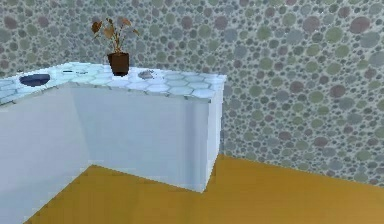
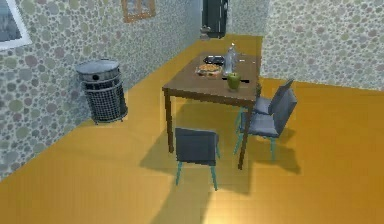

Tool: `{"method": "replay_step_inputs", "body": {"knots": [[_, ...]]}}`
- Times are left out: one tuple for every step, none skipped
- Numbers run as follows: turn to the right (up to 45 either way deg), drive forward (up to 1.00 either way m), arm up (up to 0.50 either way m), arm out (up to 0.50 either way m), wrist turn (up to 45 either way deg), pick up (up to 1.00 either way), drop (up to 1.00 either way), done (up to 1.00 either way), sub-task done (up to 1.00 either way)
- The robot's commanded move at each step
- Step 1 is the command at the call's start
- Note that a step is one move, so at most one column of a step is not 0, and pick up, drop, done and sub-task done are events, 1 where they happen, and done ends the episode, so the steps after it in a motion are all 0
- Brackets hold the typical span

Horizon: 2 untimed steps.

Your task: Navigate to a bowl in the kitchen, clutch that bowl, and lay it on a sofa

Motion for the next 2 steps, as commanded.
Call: {"method": "replay_step_inputs", "body": {"knots": [[-36.0,0.00,0.00,0.00,0.0,0.00,0.00,0.00,0.00],[-3.0,0.00,0.00,0.00,0.0,0.00,0.00,0.00,0.00]]}}
